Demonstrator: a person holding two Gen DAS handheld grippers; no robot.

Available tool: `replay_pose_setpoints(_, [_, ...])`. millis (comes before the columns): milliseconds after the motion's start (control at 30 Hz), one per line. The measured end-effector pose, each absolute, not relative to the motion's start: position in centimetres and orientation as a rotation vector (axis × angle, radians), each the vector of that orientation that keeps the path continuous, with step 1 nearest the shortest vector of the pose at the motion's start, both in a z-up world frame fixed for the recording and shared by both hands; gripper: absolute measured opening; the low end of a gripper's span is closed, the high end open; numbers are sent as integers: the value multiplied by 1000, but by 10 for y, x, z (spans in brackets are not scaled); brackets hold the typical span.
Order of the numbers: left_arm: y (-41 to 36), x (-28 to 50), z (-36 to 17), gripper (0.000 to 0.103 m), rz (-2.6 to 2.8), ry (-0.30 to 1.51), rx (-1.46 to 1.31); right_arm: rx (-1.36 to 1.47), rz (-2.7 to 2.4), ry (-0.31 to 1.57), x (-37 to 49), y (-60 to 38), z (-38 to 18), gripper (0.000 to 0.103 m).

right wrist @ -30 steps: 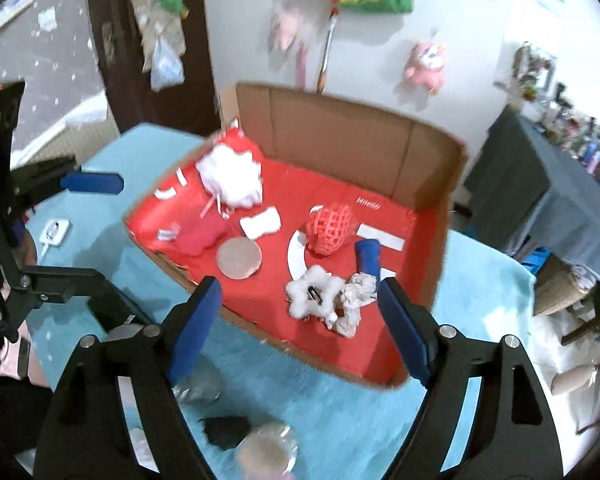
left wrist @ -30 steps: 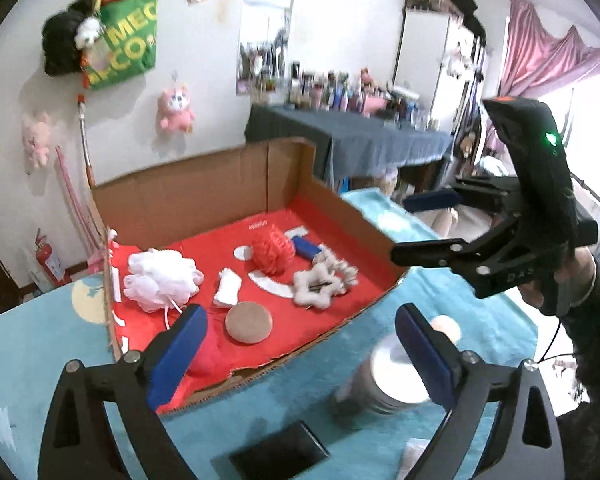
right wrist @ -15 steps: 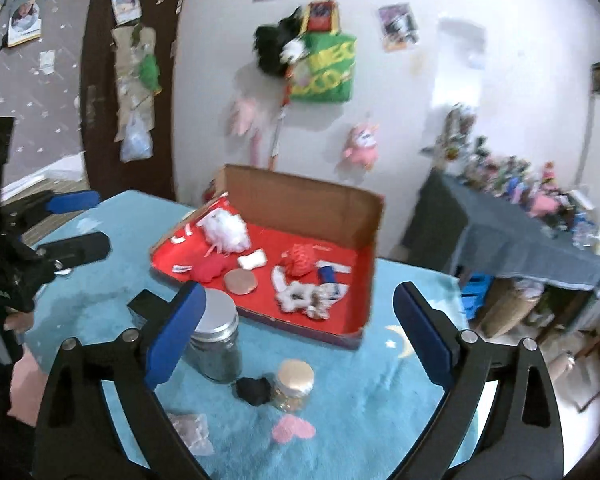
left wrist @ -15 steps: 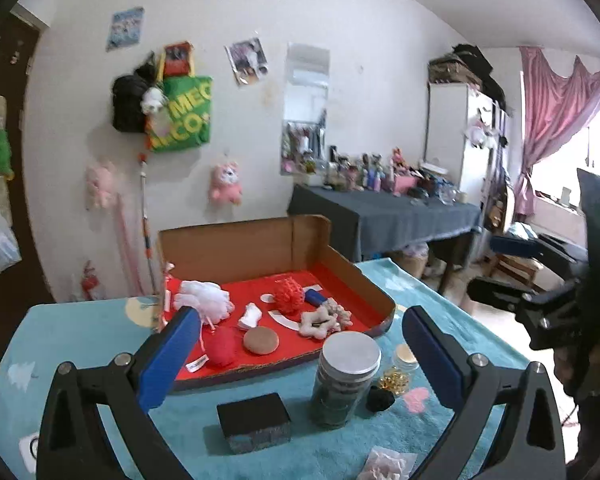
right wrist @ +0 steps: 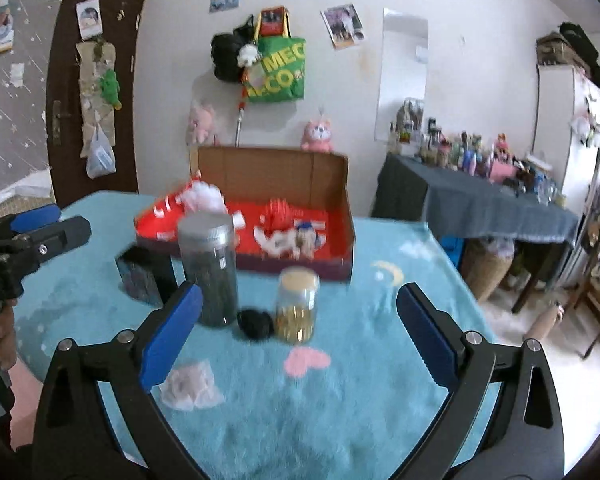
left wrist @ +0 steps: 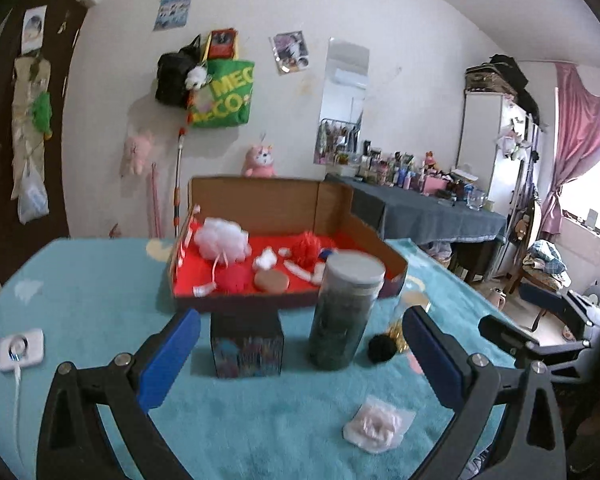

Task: Organize soft objects
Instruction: 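Withdraw both tools from the box back toward the table, then grasp the white tissue with the left gripper while the right grasps the black scrunchie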

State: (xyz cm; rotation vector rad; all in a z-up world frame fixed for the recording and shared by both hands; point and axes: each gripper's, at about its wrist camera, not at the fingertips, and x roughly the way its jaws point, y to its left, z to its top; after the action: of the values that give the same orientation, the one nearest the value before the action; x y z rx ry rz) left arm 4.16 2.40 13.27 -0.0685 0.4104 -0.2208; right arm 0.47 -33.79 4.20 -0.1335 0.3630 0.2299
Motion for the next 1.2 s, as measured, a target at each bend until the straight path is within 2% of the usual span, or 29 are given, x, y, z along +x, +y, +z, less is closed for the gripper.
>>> replay_pose_setpoints(433, [14,56,57,103,-224,635,-86,-95,196,514,23,-343,-26,99])
replay_pose_setpoints(1033, [-9,78,32,102,-388,825,-110,-39,318,600,53,-348,-31,99])
replay_pose_setpoints(1200, [-18,81,33,95,-456,840,-91,-22,400,639,70,-335,-34,86])
